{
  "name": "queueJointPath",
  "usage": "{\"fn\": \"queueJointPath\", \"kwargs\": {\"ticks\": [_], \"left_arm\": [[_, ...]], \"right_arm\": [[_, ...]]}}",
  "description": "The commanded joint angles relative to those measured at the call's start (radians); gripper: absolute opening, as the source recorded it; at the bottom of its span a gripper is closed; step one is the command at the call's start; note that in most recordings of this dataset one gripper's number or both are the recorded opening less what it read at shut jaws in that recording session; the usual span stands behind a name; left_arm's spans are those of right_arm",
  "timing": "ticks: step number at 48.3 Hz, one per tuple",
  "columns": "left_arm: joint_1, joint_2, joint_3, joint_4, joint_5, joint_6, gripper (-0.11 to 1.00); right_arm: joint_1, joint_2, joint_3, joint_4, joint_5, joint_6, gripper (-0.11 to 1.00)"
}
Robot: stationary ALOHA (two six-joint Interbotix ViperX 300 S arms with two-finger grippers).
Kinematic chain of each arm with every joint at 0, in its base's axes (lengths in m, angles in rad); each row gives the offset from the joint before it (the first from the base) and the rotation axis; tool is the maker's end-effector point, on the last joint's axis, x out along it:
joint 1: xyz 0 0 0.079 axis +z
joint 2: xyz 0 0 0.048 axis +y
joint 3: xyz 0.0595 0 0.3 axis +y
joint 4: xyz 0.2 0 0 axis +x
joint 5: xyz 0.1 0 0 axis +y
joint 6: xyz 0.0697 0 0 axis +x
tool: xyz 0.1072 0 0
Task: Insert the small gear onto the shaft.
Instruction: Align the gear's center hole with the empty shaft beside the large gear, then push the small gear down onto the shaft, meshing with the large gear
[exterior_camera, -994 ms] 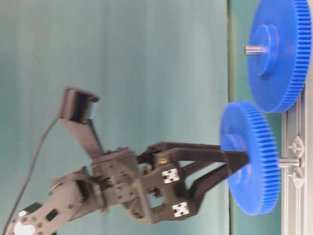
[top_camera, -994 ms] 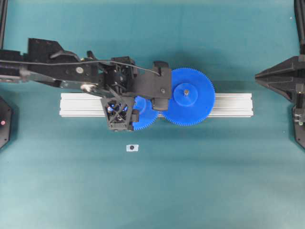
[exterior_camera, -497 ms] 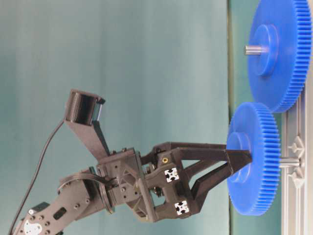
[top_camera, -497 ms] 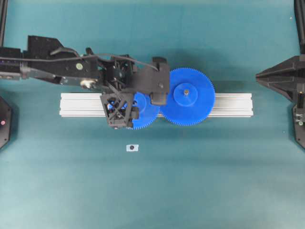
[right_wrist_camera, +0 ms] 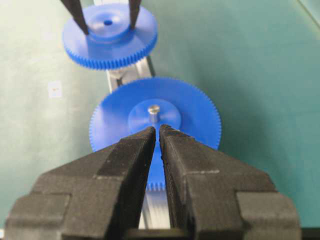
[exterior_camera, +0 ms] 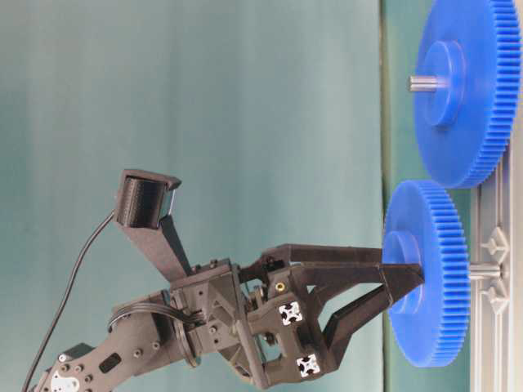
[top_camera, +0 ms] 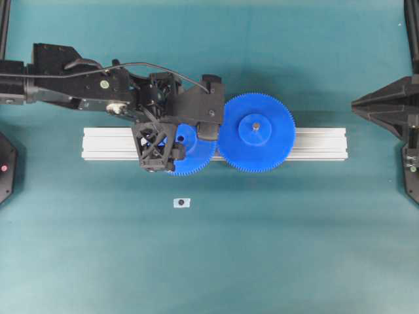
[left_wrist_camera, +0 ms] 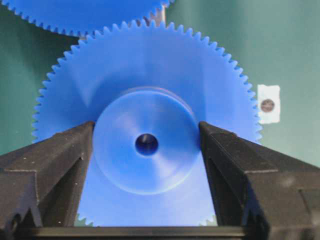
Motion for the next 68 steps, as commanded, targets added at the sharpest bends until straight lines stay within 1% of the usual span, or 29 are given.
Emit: {"fn": "queueJointPath", "kwargs": {"ticks": [1, 22, 31, 40, 44, 47, 57, 68], "left_arm": [[0.008, -0.032, -0.023, 0.003, 0.002, 0.002, 0.71], [0.008, -0.034, -0.063, 0.003, 0.02, 0.002, 0.71], [0.008, -0.023, -0.069, 0.003, 0.051, 0.0, 0.71], [0.006, -0.012, -0.084, 0.002, 0.044, -0.011, 0.71], [0.002, -0.006, -0.097, 0.003, 0.041, -0.011, 0.74], [-0.005, -0.002, -0.103, 0.002, 0.038, -0.009, 0.74], [-0.023, 0.009, -0.095, 0.002, 0.038, -0.015, 0.73], [-0.035, 0.018, -0.087, 0.002, 0.037, -0.044, 0.73]], "right_arm": [[-0.003, 0.005, -0.015, 0.002, -0.011, 0.008, 0.27], [-0.003, 0.005, -0.009, 0.002, -0.025, 0.008, 0.27], [-0.003, 0.003, -0.003, 0.002, -0.041, 0.008, 0.27], [-0.003, 0.005, -0.002, 0.002, -0.044, 0.008, 0.27], [-0.003, 0.005, -0.002, 0.002, -0.044, 0.008, 0.27], [-0.003, 0.003, -0.002, 0.002, -0.043, 0.008, 0.27], [-0.003, 0.003, -0.002, 0.002, -0.044, 0.008, 0.27], [-0.003, 0.005, 0.0, 0.002, -0.044, 0.009, 0.27]]}}
